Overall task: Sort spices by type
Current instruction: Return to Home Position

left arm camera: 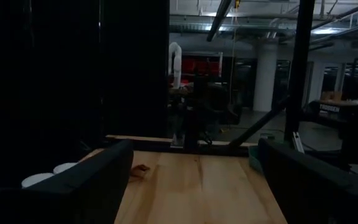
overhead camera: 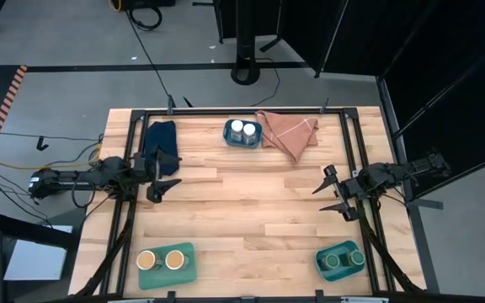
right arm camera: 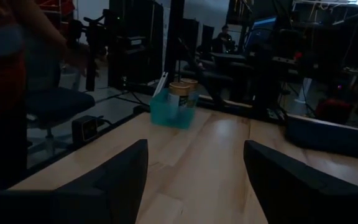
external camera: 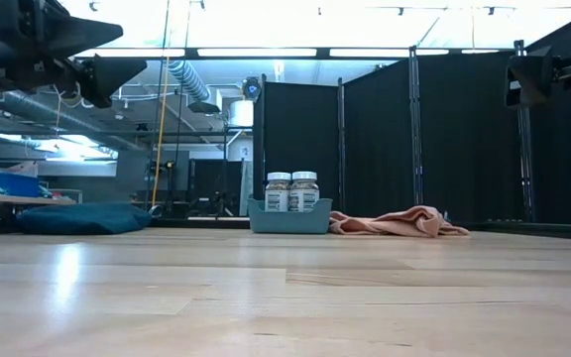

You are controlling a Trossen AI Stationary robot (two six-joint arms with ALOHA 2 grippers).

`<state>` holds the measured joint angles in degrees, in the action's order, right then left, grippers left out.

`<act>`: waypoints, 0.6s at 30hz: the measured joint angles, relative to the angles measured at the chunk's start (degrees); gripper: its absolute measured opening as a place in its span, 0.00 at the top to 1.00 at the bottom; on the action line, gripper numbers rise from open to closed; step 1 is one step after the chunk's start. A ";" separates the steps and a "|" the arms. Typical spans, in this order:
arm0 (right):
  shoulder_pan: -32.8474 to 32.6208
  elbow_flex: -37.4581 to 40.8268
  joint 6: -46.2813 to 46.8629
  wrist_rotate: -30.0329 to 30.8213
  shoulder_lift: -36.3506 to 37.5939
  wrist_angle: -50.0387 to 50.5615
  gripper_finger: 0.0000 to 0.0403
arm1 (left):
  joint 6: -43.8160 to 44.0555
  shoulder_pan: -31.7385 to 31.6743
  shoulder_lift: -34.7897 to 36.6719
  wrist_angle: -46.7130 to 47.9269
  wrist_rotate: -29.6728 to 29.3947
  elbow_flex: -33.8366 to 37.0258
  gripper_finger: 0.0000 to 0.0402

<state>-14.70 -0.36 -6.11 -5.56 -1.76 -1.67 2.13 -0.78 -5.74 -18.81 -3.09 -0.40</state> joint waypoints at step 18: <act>0.00 0.00 0.55 0.09 0.00 -0.04 0.33 | -1.89 0.00 0.00 -4.14 0.04 0.02 0.13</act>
<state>-14.70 -0.36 -5.55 -5.48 -1.76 -1.72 0.24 -0.78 -5.74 -22.95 -3.05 -0.39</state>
